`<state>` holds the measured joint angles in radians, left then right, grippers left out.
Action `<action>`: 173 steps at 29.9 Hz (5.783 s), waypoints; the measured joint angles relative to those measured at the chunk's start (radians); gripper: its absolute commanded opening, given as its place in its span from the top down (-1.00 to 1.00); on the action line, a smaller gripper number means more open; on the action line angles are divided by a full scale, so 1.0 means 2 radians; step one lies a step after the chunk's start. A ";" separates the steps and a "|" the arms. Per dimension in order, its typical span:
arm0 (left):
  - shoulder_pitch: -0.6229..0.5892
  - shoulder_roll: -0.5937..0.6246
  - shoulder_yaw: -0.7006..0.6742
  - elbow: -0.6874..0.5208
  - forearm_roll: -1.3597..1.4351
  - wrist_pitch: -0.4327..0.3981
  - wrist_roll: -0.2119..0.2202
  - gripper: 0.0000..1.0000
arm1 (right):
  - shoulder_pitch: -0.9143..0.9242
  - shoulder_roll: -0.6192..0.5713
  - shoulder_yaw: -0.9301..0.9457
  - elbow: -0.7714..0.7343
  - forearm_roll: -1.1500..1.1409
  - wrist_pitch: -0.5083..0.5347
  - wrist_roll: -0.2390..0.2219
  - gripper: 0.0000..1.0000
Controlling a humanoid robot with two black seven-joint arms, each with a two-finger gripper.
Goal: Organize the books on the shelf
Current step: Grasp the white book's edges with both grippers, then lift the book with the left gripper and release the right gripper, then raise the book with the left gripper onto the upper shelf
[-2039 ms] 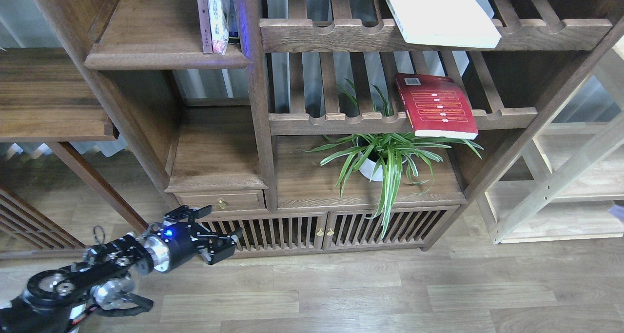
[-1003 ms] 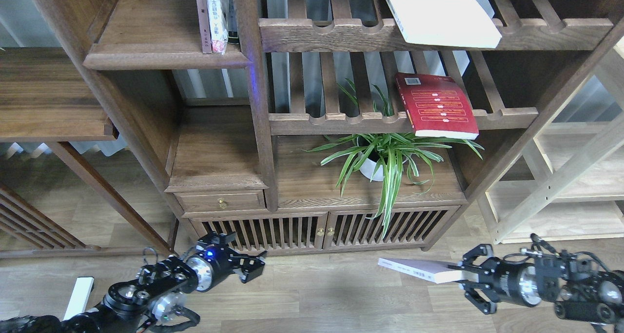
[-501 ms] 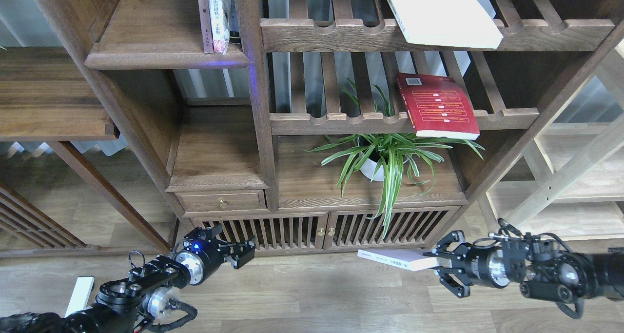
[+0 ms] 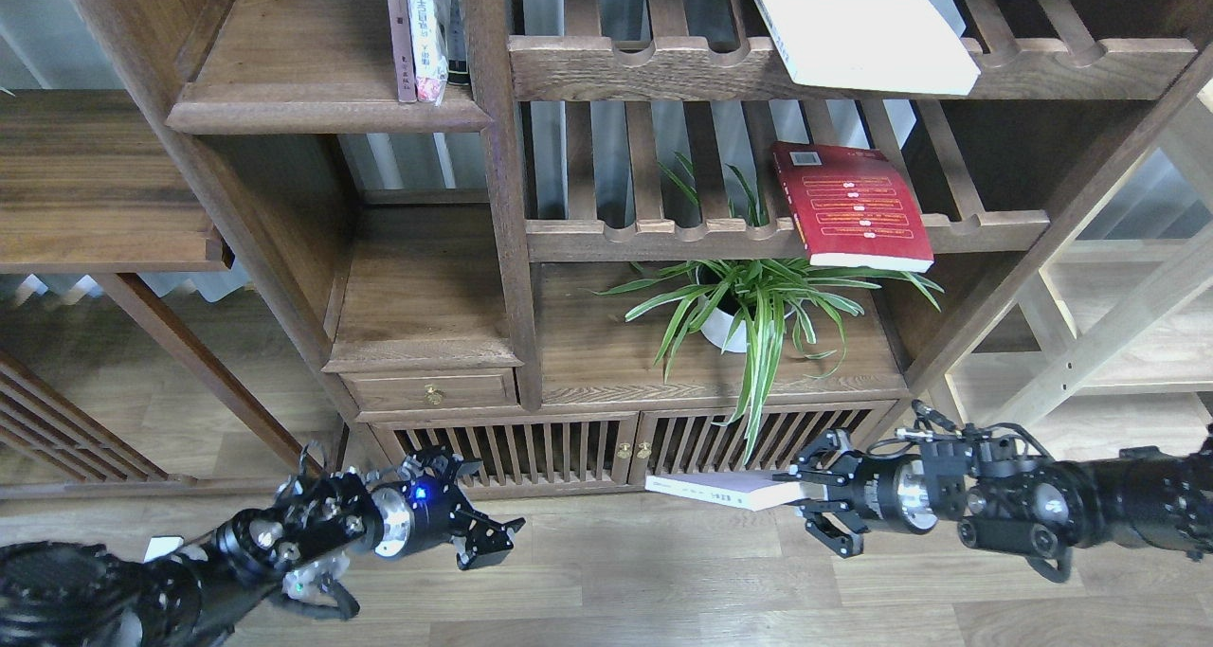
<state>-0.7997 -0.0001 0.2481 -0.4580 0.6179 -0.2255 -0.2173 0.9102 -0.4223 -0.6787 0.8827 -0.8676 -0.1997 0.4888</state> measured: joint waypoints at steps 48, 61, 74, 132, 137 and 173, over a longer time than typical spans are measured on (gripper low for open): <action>-0.051 0.000 0.014 -0.049 0.093 0.002 -0.073 0.52 | 0.105 0.103 0.035 0.025 0.023 0.054 0.000 0.90; -0.048 0.000 0.016 -0.056 0.039 -0.026 0.024 1.00 | 0.107 0.104 0.034 0.025 0.024 0.054 0.000 0.90; -0.049 0.000 0.011 -0.065 0.037 -0.022 0.024 1.00 | 0.107 0.103 0.034 0.025 0.024 0.055 0.000 0.76; -0.066 0.267 -0.212 -0.421 -0.049 -0.081 0.162 0.92 | -0.181 -0.216 0.162 -0.143 0.116 0.076 0.000 -1.00; -0.066 0.322 -0.259 -0.453 -0.060 -0.114 0.169 0.92 | -0.191 -0.214 0.162 -0.147 0.121 0.066 0.000 -1.00; -0.135 0.578 -0.370 -0.565 -0.256 -0.132 0.200 0.92 | -0.213 -0.193 0.158 -0.154 0.140 0.037 0.000 -1.00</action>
<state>-1.0703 1.1564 -0.4918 -1.5874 0.1056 -0.4888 0.1828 0.4835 -0.8082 -0.3623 0.5748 -0.5874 -0.1258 0.4886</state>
